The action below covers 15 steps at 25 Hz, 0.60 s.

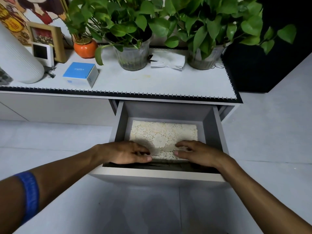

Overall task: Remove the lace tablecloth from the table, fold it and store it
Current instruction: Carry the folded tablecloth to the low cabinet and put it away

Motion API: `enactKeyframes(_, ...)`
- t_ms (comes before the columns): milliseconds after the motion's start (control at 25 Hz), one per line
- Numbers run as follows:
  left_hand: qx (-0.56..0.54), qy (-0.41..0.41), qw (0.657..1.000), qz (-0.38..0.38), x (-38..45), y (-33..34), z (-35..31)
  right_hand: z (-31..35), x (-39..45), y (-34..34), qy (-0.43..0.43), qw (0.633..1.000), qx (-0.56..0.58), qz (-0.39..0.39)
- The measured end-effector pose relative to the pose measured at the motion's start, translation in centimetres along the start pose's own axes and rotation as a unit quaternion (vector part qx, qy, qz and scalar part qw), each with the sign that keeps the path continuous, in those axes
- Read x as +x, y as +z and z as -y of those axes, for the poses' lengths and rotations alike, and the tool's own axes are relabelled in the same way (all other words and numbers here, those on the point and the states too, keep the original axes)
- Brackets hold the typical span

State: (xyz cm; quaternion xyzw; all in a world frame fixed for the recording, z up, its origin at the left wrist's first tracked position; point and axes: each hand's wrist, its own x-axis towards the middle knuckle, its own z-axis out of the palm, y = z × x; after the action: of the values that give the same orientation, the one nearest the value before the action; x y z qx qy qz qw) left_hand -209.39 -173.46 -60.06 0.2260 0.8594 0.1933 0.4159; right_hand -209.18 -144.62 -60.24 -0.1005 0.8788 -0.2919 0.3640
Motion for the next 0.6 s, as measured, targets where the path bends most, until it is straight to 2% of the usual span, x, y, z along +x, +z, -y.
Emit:
enactKeyframes(40, 0.004, 0.04, 0.999, 0.006, -0.7, -0.1, -0.1, 0.8, -1.5, 0.3, -0.044, 0.998, 0.042, 0.027)
enactKeyframes(80, -0.054, 0.049, 0.997, 0.02, -1.4, -0.2, -0.3, 1.5, -2.8, 0.7, -0.079, 0.994, 0.037, 0.062)
enactKeyframes(120, -0.065, 0.061, 0.996, 0.02, -2.1, -0.3, -0.5, 1.6, -3.8, 1.4, -0.105, 0.991, -0.008, 0.079)
enactKeyframes(200, -0.083, 0.073, 0.994, 0.001, -2.9, -1.3, -0.6, 1.3, -4.2, 2.1, -0.15, 0.982, -0.107, 0.046)
enactKeyframes(320, -0.029, 0.104, 0.993, -0.055, -3.1, -4.0, -0.9, 1.3, -4.0, 1.1, -0.179, 0.975, -0.13, -0.027)
enactKeyframes(360, -0.012, 0.117, 0.989, -0.092, -3.2, -4.8, -1.3, 1.2, -3.9, 1.0, -0.184, 0.968, -0.155, -0.077)
enactKeyframes(400, 0.01, 0.14, 0.978, -0.153, -3.1, -5.4, -1.6, 0.8, -3.7, 1.2, -0.184, 0.947, -0.205, -0.165)
enactKeyframes(480, 0.089, 0.199, 0.928, -0.302, -2.8, -5.4, -2.2, 0.3, -3.1, 2.6, -0.16, 0.858, -0.314, -0.374)
enactKeyframes(520, 0.139, 0.226, 0.898, -0.352, -2.6, -4.8, -2.5, 0.2, -2.7, 3.7, -0.151, 0.817, -0.334, -0.445)
enactKeyframes(560, 0.19, 0.253, 0.872, -0.373, -2.2, -3.9, -2.7, 0.3, -2.0, 4.5, -0.152, 0.801, -0.329, -0.477)
enactKeyframes(600, 0.259, 0.268, 0.853, -0.365, -1.4, -2.9, -2.4, 0.2, -1.2, 4.7, -0.156, 0.801, -0.324, -0.48)
